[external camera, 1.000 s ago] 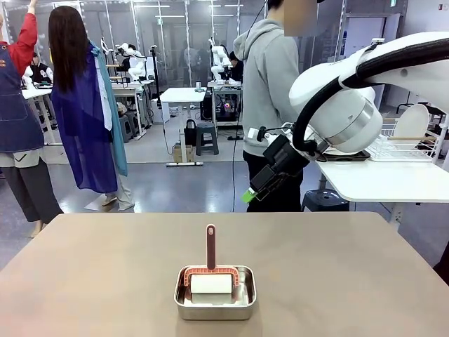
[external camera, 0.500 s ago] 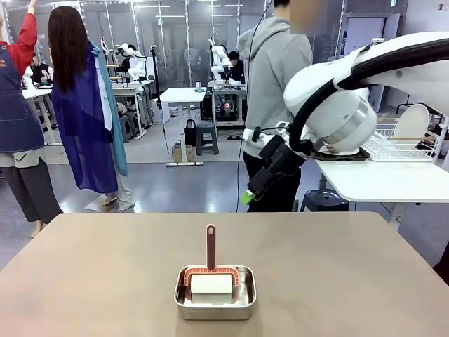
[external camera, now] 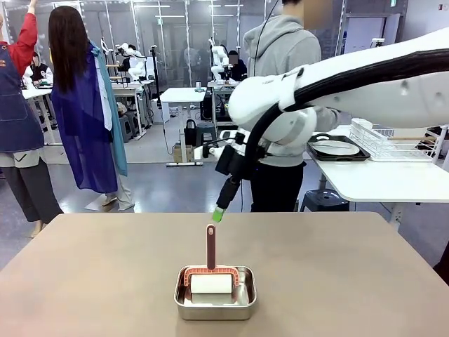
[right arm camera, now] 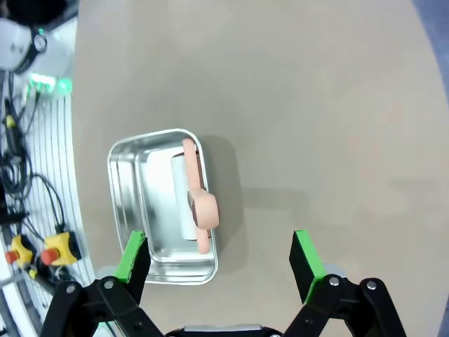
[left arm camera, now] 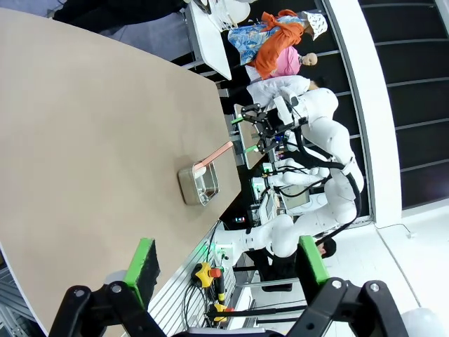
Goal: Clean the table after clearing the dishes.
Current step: When the right (or left) Handle tray is removed, use the right hand (or left hand) to clean the right (or left) side of the table with the Lint Roller.
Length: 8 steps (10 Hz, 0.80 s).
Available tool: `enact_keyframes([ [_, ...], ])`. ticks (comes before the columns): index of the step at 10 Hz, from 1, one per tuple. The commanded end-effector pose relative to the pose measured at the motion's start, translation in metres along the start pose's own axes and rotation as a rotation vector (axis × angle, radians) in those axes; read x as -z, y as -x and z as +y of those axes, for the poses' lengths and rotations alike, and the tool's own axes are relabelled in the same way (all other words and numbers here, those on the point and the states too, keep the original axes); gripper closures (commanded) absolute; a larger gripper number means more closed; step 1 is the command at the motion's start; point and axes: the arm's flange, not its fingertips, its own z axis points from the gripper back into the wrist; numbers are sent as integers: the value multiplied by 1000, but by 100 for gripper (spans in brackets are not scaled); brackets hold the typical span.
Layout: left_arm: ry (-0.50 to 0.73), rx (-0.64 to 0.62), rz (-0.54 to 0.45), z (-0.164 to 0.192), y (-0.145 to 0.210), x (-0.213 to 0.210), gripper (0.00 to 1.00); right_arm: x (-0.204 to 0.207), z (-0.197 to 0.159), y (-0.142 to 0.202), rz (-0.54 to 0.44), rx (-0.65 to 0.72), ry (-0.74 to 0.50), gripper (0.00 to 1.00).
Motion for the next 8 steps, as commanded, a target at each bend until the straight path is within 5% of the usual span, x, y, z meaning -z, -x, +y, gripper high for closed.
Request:
enact_keyframes([
  [1, 14, 0, -3, -3, 4, -1, 0, 7, -13, -24, 80, -1, -47, 0],
  [8, 14, 0, -3, -3, 4, -1, 0, 70, -5, -31, 273, -7, -119, 0],
])
